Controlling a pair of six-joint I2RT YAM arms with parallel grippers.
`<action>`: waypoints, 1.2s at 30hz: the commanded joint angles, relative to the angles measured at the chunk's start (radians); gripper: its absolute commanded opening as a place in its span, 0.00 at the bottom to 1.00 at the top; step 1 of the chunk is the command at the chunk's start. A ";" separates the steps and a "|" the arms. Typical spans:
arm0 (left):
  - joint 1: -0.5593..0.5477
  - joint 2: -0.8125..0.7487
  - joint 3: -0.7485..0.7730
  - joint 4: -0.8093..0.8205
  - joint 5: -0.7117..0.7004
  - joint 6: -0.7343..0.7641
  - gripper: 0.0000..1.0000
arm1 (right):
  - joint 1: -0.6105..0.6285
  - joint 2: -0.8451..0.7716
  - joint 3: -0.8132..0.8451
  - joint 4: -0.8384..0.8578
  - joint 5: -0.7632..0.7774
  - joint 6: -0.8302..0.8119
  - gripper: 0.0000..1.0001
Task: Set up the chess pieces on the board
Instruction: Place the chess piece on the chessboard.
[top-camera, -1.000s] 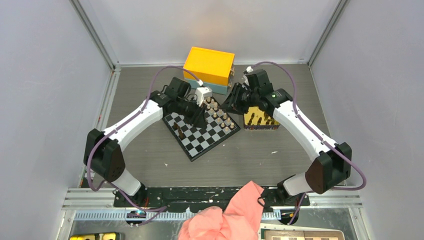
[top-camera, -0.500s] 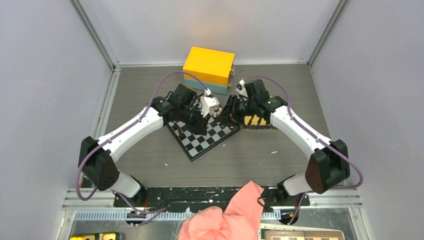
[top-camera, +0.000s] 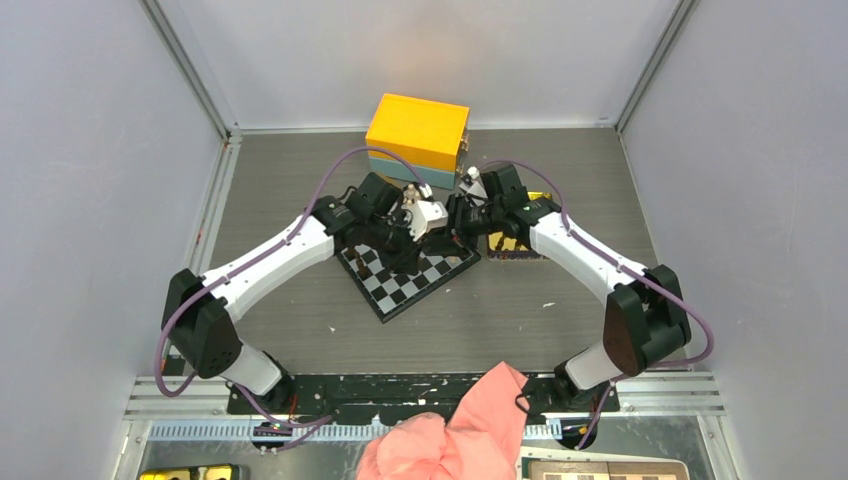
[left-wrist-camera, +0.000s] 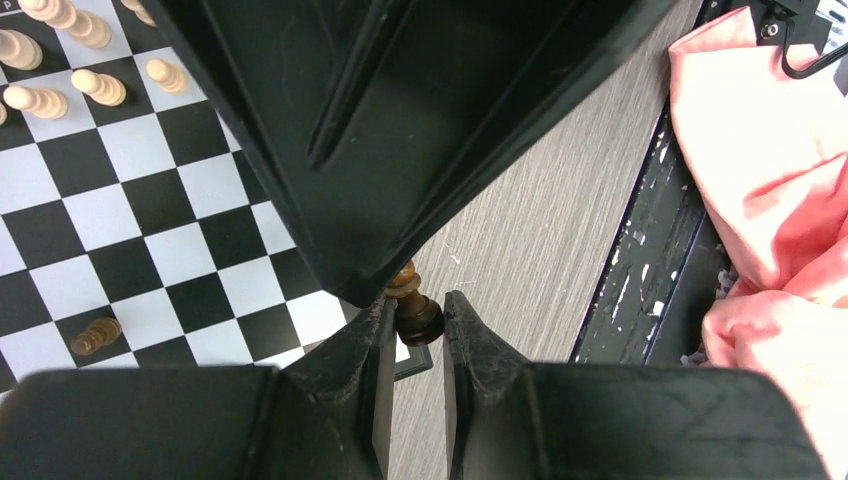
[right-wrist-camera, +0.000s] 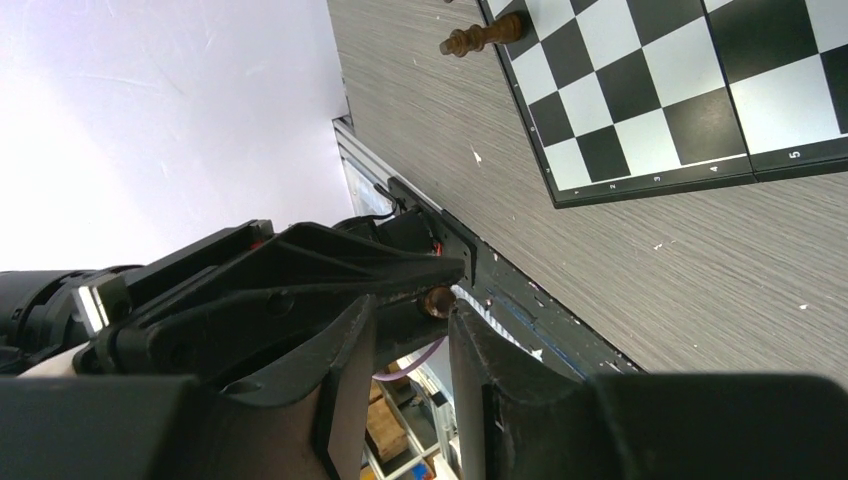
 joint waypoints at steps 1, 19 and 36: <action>-0.011 -0.004 0.053 0.012 -0.005 0.018 0.00 | 0.008 0.006 -0.009 0.068 -0.045 0.024 0.38; -0.015 0.001 0.062 0.016 -0.010 0.021 0.00 | 0.029 0.022 -0.038 0.107 -0.055 0.047 0.33; -0.021 0.002 0.055 0.035 -0.016 0.012 0.00 | 0.055 0.012 -0.061 0.138 -0.063 0.077 0.29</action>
